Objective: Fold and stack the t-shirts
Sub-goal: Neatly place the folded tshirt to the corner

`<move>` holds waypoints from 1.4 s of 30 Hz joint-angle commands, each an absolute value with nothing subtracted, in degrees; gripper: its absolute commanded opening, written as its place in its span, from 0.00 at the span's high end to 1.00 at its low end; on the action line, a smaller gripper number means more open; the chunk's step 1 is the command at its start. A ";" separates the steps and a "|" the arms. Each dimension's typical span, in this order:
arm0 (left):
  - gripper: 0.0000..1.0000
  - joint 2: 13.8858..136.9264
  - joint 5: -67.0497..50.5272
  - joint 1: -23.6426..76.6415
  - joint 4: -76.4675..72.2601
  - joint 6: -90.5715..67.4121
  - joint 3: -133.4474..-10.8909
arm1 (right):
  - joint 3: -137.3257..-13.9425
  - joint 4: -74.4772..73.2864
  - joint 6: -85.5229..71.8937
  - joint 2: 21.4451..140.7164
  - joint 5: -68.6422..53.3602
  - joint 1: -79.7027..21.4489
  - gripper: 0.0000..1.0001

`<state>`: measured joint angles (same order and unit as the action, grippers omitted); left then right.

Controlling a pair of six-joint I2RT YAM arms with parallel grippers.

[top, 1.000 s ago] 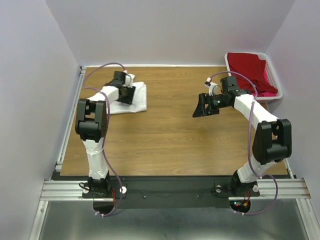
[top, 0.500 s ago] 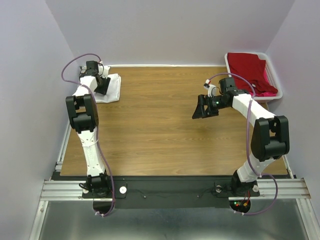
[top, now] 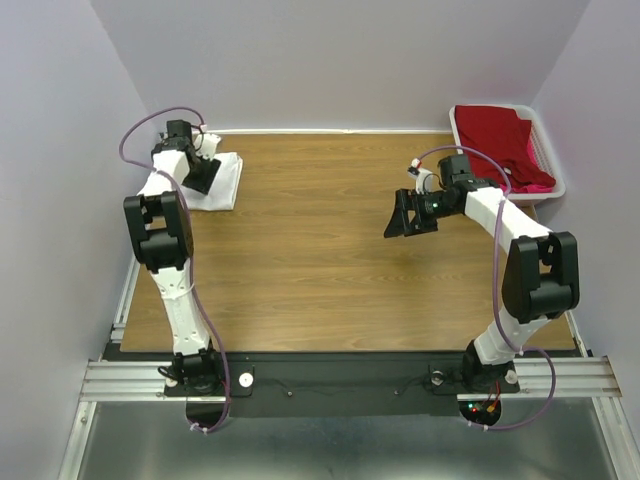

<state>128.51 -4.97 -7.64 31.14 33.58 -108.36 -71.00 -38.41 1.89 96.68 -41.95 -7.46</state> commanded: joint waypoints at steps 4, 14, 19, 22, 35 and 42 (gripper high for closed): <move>0.28 107.95 -11.07 -8.09 34.98 30.33 -99.24 | -74.00 -38.32 1.50 92.46 -41.66 -6.86 0.00; 0.18 102.92 -13.18 -9.14 31.12 27.78 -80.08 | -73.57 -38.41 1.49 91.14 -41.39 -6.86 0.00; 0.16 104.41 -12.57 -9.14 27.96 26.72 -77.52 | -73.48 -38.32 1.41 91.32 -41.57 -6.86 0.00; 0.16 107.38 -12.04 -9.40 26.72 26.98 -78.13 | -73.13 -38.32 1.67 91.41 -41.75 -6.86 0.00; 0.16 120.66 -13.62 -10.72 28.03 26.46 -91.47 | -73.39 -38.32 2.11 92.72 -40.96 -6.85 0.00; 0.16 126.21 -16.52 -10.72 30.59 24.96 -100.63 | -73.30 -38.23 2.55 93.87 -41.04 -6.77 0.00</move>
<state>124.49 -13.72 -10.63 28.47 26.24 -96.62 -71.13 -38.61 1.74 93.58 -40.93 -7.46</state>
